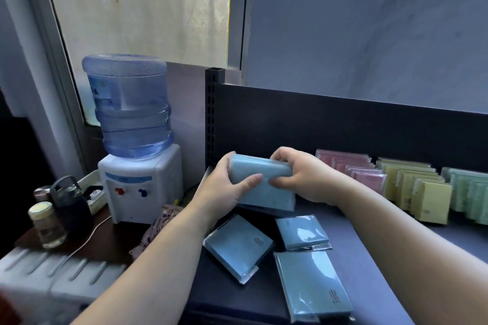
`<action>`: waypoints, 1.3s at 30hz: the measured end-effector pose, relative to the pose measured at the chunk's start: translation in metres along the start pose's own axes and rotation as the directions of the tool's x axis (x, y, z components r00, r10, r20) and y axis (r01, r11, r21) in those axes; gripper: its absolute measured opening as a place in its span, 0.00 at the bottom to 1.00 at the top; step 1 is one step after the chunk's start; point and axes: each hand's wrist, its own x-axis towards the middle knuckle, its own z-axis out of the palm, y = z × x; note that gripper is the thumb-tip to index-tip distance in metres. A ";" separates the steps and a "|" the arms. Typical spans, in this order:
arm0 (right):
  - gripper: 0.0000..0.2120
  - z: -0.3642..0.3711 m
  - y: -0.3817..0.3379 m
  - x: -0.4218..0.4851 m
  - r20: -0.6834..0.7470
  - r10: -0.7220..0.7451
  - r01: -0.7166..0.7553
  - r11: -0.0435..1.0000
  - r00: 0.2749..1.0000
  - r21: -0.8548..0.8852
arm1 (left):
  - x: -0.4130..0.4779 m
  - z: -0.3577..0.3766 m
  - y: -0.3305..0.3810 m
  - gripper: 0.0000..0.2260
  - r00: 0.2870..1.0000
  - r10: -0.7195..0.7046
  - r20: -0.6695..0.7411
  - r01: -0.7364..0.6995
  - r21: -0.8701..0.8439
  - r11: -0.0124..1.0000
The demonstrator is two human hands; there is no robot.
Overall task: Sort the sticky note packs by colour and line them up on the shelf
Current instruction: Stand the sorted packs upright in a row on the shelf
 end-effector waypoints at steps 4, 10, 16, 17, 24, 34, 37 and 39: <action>0.12 0.003 -0.007 0.006 -0.045 -0.065 0.069 0.991 0.997 0.113 | 0.000 -0.001 0.007 0.19 0.998 -0.014 -0.069 -0.006 -0.281 0.960; 0.17 0.012 0.018 0.022 -0.142 0.192 -0.160 0.964 0.971 0.214 | 0.013 -0.015 0.002 0.16 0.885 -0.222 -0.410 -0.018 -0.505 0.863; 0.31 0.036 0.022 0.035 0.100 0.268 -0.260 0.962 0.958 -0.083 | 0.015 -0.024 -0.004 0.22 0.747 -0.355 -0.562 -0.044 -0.575 0.817; 0.36 0.040 0.021 0.037 0.163 0.272 -0.258 0.961 0.948 -0.101 | 0.015 -0.024 -0.004 0.21 0.740 -0.357 -0.570 -0.049 -0.576 0.816; 0.40 0.027 0.012 0.023 0.372 0.265 -0.154 0.941 0.890 -0.302 | 0.018 -0.024 -0.007 0.21 0.737 -0.351 -0.577 -0.055 -0.570 0.820; 0.29 0.022 -0.001 0.017 0.408 0.248 -0.113 0.938 0.879 -0.327 | 0.023 -0.022 -0.009 0.16 0.800 -0.380 -0.464 0.081 -0.544 0.835; 0.29 0.018 0.005 0.017 0.278 0.208 -0.142 0.960 0.938 -0.240 | 0.030 -0.019 0.001 0.15 0.868 -0.308 -0.388 0.098 -0.475 0.875; 0.37 0.018 0.017 0.018 0.110 0.217 -0.212 0.975 0.970 -0.062 | 0.034 -0.013 0.006 0.11 0.927 -0.207 -0.312 0.072 -0.395 0.916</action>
